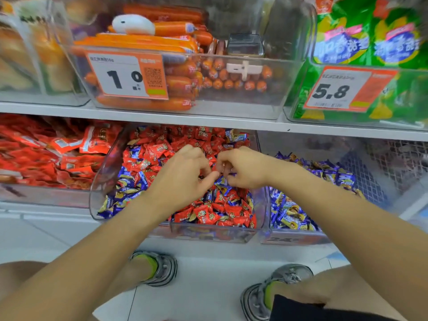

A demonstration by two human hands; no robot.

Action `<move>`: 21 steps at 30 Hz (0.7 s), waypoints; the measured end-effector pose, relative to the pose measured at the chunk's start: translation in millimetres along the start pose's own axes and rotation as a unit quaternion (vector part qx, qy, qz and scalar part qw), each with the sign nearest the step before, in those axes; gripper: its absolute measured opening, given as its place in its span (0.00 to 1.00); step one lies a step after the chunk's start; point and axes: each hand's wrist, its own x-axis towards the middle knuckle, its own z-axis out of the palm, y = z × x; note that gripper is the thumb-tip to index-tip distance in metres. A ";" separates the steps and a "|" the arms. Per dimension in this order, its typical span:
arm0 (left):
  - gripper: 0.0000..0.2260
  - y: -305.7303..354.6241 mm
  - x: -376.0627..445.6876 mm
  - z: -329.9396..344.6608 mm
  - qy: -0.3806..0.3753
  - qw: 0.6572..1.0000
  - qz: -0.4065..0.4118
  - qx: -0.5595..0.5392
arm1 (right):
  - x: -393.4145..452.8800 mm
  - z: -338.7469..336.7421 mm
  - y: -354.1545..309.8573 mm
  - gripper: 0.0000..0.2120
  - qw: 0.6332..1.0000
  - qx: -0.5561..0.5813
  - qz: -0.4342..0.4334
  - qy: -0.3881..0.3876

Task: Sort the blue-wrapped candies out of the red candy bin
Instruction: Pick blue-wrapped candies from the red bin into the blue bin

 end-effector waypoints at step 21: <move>0.15 -26.4 -2.6 -2.7 -0.266 0.962 0.023 0.046 | 7.9 10.4 -3.3 0.19 0.997 0.003 0.017 -0.074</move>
